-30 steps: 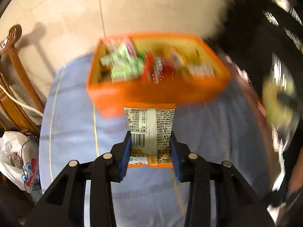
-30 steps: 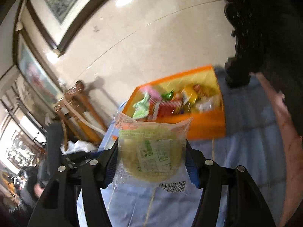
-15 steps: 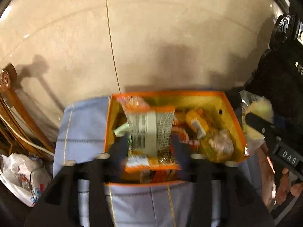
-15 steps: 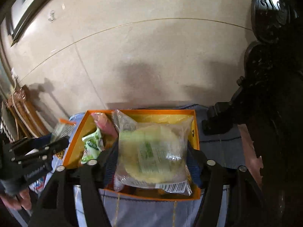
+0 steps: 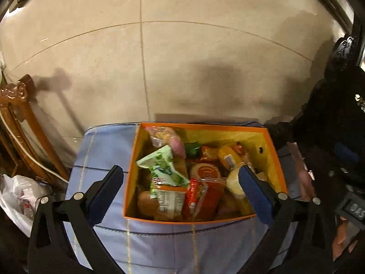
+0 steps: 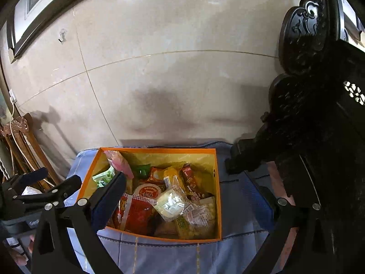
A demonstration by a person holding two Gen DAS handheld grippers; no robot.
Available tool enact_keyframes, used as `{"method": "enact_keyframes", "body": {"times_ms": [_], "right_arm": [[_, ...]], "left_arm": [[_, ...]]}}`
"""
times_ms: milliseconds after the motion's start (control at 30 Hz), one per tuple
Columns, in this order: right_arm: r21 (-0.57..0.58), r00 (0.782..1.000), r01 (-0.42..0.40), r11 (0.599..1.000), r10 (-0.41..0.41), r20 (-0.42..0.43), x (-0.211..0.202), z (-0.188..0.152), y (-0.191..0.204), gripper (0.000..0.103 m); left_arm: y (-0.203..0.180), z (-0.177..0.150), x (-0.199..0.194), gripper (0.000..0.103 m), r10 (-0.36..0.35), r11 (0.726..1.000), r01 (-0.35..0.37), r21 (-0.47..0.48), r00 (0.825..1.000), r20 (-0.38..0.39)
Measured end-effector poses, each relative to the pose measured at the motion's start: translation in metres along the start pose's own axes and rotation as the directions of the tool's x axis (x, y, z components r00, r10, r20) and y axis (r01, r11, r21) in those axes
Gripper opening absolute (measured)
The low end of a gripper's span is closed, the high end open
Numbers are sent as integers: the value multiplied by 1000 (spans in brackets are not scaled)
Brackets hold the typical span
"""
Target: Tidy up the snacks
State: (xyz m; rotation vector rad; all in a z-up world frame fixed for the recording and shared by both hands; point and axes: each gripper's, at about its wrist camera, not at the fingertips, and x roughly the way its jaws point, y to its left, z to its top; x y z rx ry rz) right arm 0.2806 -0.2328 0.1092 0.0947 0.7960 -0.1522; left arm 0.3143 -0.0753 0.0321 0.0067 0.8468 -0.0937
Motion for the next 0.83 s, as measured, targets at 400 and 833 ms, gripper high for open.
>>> {"method": "enact_keyframes", "body": {"times_ms": [400,833], "right_arm": [[12,997,5,1000,-4,-83,13,-11,2,99],[-27,994,18,999,-21,-106,15,-16,6,99]], "left_arm": [[4,-7,-7,99,9,999,-10,43,1000,15],[-8,-16,-12,99,18,992,-17,123,1000,-3]]}}
